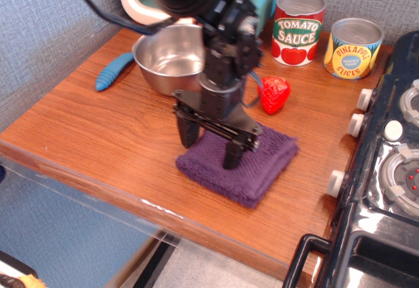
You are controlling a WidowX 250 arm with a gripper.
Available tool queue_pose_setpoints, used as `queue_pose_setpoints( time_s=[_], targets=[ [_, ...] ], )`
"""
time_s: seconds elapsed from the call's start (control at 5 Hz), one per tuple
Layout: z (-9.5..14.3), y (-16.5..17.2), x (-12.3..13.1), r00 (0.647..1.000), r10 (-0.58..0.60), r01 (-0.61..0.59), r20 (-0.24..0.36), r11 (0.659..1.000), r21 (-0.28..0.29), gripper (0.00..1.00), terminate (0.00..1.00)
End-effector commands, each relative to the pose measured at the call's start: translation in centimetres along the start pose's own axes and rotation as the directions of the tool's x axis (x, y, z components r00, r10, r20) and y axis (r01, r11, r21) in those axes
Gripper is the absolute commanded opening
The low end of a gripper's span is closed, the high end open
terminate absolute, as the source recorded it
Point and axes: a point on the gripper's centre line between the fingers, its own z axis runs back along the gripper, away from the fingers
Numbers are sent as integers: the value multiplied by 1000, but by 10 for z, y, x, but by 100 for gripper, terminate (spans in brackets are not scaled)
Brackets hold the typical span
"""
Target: You have the purple cloth and move it to the left
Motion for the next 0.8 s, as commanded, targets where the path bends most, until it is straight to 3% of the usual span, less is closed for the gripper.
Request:
queue_pose_setpoints(
  time_s=[0.0, 0.6],
  targets=[
    [-36, 85, -57, 974, 177, -181, -140, 983, -21, 100, 0],
    [-7, 137, -77, 981, 171, -175, -91, 984, -34, 100, 0]
  ],
)
